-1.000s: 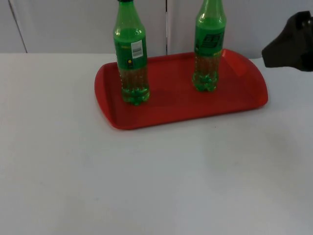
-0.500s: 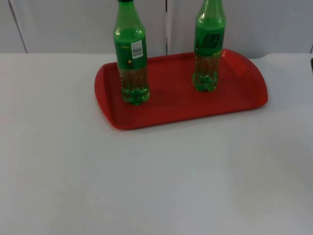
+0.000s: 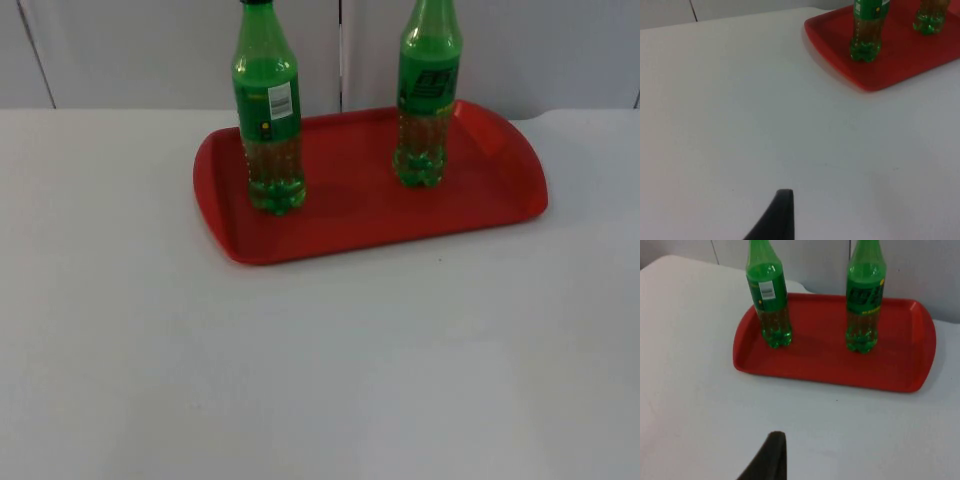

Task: Place the bottle upright on the tray.

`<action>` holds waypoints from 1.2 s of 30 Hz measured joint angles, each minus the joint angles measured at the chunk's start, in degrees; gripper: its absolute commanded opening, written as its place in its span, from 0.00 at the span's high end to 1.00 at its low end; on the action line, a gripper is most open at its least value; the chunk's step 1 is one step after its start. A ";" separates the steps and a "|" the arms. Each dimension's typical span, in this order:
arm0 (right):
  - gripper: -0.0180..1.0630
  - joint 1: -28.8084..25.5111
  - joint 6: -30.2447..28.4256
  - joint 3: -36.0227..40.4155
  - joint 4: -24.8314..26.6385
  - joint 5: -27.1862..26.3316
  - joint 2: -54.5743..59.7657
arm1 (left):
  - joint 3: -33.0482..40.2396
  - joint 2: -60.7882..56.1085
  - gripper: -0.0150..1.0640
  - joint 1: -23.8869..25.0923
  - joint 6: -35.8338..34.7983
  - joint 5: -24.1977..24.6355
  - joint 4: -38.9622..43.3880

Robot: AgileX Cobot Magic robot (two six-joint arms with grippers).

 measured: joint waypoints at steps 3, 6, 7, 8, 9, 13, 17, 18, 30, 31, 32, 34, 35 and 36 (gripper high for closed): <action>0.01 0.00 -1.23 0.00 0.97 4.63 -5.99 | 0.00 0.00 0.01 0.00 0.00 0.00 0.00; 0.01 0.00 -2.55 0.00 1.95 7.05 -9.52 | 0.00 0.00 0.01 0.00 0.00 0.00 0.00; 0.01 0.00 -3.31 0.00 2.24 8.31 -11.04 | 0.00 0.00 0.01 0.00 0.00 0.00 0.00; 0.01 0.00 -3.80 0.00 2.60 9.45 -12.83 | 0.00 0.00 0.01 0.00 0.00 0.00 0.00; 0.01 0.00 -4.23 0.00 3.01 10.44 -14.64 | 0.00 0.00 0.01 0.00 0.00 0.00 0.00; 0.01 0.00 -5.64 0.00 3.74 13.42 -19.67 | 0.00 0.00 0.01 0.00 0.00 0.00 0.00; 0.01 0.00 -6.16 0.00 4.11 15.91 -23.71 | 0.00 0.00 0.01 0.00 0.00 0.00 0.00; 0.01 0.00 -6.16 0.00 4.11 17.61 -26.16 | 0.00 0.00 0.01 0.00 0.00 0.00 0.00; 0.01 0.00 -6.96 0.93 4.20 28.88 -32.42 | 0.00 0.00 0.01 0.00 0.00 0.00 0.23; 0.01 0.00 -7.11 1.02 4.20 29.53 -32.42 | 0.00 0.00 0.01 0.00 0.00 0.00 0.23; 0.01 0.00 -7.20 1.02 4.20 30.07 -32.42 | 0.00 0.00 0.01 0.00 0.00 0.00 0.23; 0.01 0.00 -7.47 1.06 4.20 30.82 -32.42 | 0.00 0.00 0.01 0.00 0.00 0.00 0.23; 0.01 0.00 -7.47 1.06 4.20 30.82 -32.42 | 0.00 0.00 0.01 0.00 0.00 0.00 0.23; 0.01 0.00 -7.56 1.41 4.20 31.11 -32.42 | 0.00 0.00 0.01 0.00 0.00 0.00 0.23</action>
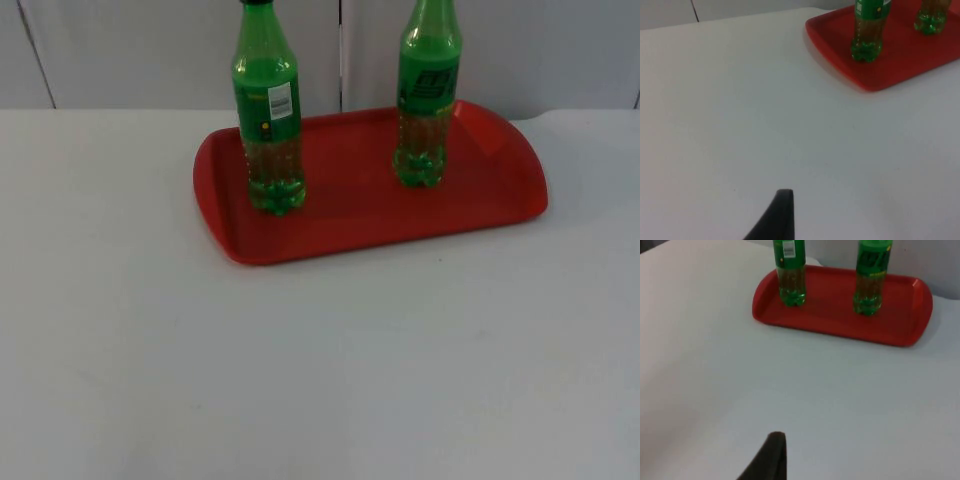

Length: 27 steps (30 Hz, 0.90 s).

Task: Place the bottle upright on the tray.

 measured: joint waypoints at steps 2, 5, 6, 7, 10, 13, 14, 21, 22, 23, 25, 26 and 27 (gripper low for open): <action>0.01 0.00 -0.14 0.86 -0.22 0.81 0.00 | 0.00 0.00 0.01 0.00 0.00 0.00 0.00; 0.01 0.00 -0.14 1.22 -0.76 1.67 0.00 | 0.00 0.00 0.01 0.00 0.00 0.00 0.00; 0.01 0.00 -0.14 1.22 -0.76 1.67 0.00 | 0.00 0.00 0.01 0.00 0.00 0.00 0.00; 0.01 0.00 -0.14 1.22 -0.92 1.67 0.00 | 0.00 0.00 0.01 0.00 0.00 0.00 0.00; 0.01 0.00 -0.14 1.22 -1.03 1.67 0.00 | 0.00 0.00 0.01 0.00 0.00 0.00 0.00; 0.01 0.00 -0.14 1.22 -1.16 1.67 0.00 | 0.00 0.00 0.01 0.00 0.00 0.00 0.00; 0.01 0.00 -0.14 1.22 -1.15 1.67 0.00 | 0.00 0.00 0.01 0.00 0.00 0.00 0.00; 0.01 0.00 -0.14 1.22 -1.15 1.67 0.00 | 0.00 0.00 0.01 0.00 0.00 0.00 0.00; 0.01 0.00 -0.14 1.22 -1.15 1.67 0.00 | 0.00 0.00 0.01 0.00 0.00 0.00 0.00; 0.01 0.00 -0.14 1.22 -1.15 1.67 0.00 | 0.00 0.00 0.01 0.00 0.00 0.00 0.00; 0.01 0.00 -0.14 1.22 -1.15 1.67 0.00 | 0.00 0.00 0.01 0.00 0.00 0.00 0.00; 0.01 0.00 -0.14 1.22 -1.15 1.67 0.00 | 0.00 0.00 0.01 0.00 0.00 0.00 0.00; 0.01 0.00 -0.14 1.22 -1.15 1.67 0.00 | 0.00 0.00 0.01 0.00 0.00 0.00 0.00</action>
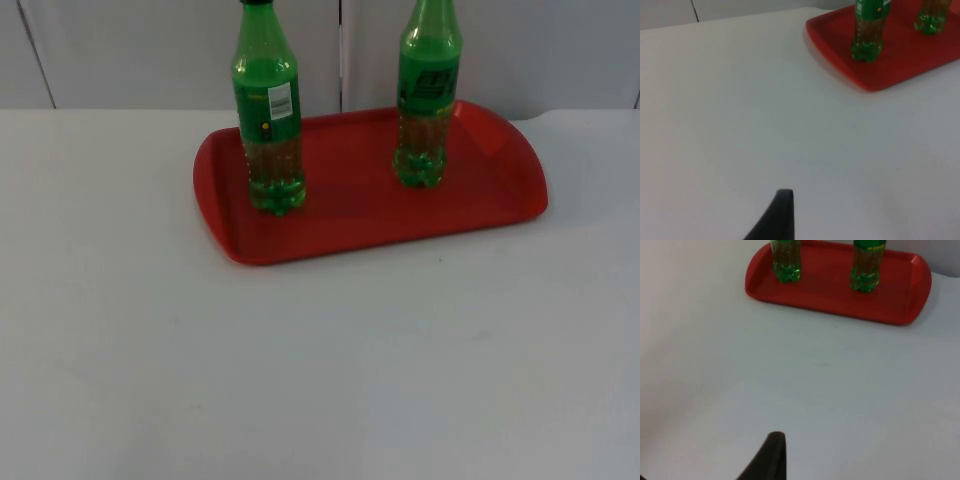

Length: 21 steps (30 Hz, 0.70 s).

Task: Place the bottle upright on the tray.

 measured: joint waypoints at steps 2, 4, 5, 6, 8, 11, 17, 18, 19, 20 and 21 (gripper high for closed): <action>0.01 0.00 0.00 0.00 0.00 0.00 0.00 | 0.00 0.00 0.01 0.00 0.00 0.00 0.00; 0.01 0.00 0.00 0.00 0.00 0.00 0.00 | 0.00 0.00 0.01 0.00 0.00 0.00 0.00; 0.01 0.00 0.00 0.00 0.00 0.00 0.00 | 0.00 0.00 0.01 0.00 0.00 0.00 0.00; 0.01 0.00 0.00 0.00 0.00 0.00 0.00 | 0.00 0.00 0.01 0.00 0.00 0.00 0.00; 0.01 0.00 0.00 0.00 0.00 0.00 0.00 | 0.00 0.00 0.01 0.00 0.00 0.00 0.00; 0.01 0.00 0.00 0.00 0.00 0.00 0.00 | 0.00 0.00 0.01 0.00 0.00 0.00 0.00; 0.01 0.00 0.00 0.00 0.00 0.00 0.00 | 0.00 0.00 0.01 0.00 0.00 0.00 0.00; 0.01 0.00 0.00 0.00 0.00 0.00 0.00 | 0.00 0.00 0.01 0.00 0.00 0.00 0.00; 0.01 0.00 0.00 0.00 0.00 0.00 0.00 | 0.00 0.00 0.01 0.00 0.00 0.00 0.00; 0.01 0.00 0.00 0.00 0.00 0.00 0.00 | 0.00 0.00 0.01 0.00 0.00 0.00 0.00; 0.01 0.00 0.00 0.00 0.00 0.00 0.00 | 0.00 0.00 0.01 0.00 0.00 0.00 0.00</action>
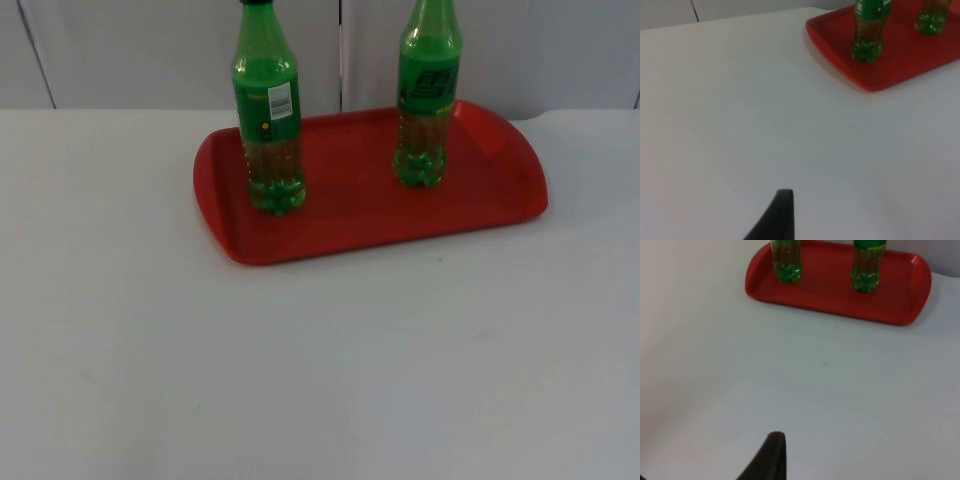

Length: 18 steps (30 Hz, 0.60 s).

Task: Place the bottle upright on the tray.

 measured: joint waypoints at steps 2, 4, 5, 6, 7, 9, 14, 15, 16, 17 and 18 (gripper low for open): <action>0.01 -0.24 0.00 0.00 0.00 0.00 0.00 | 0.00 0.00 0.01 0.00 0.00 0.00 0.00; 0.01 -0.57 0.00 0.00 0.00 0.00 0.00 | 0.00 0.00 0.01 0.00 0.00 0.00 0.00; 0.01 -1.27 0.00 0.00 0.00 0.00 0.00 | 0.00 0.00 0.01 0.00 0.00 0.00 0.00; 0.01 -1.93 0.00 0.00 0.00 0.00 0.00 | 0.00 0.00 0.01 0.00 0.00 0.00 0.00; 0.01 -2.85 0.00 0.00 0.00 0.00 0.00 | 0.00 0.00 0.01 0.00 0.00 0.00 0.00; 0.01 -3.88 0.00 0.00 0.00 0.00 0.00 | 0.00 0.00 0.01 0.00 0.00 0.00 0.00; 0.01 -8.37 0.00 0.00 0.00 0.00 0.00 | 0.00 0.00 0.01 0.00 0.00 0.00 0.00; 0.01 -9.22 0.00 0.00 0.00 0.00 0.00 | 0.00 0.00 0.01 0.00 0.00 0.00 0.00; 0.01 -10.24 0.00 0.00 0.00 0.00 0.00 | 0.00 0.00 0.01 0.00 0.00 0.00 0.00; 0.01 -11.29 0.00 0.00 0.00 0.00 0.00 | 0.00 0.00 0.01 0.00 0.00 0.00 0.00; 0.01 -12.12 0.00 0.00 0.00 0.00 0.00 | 0.00 0.00 0.01 0.00 0.00 0.00 0.00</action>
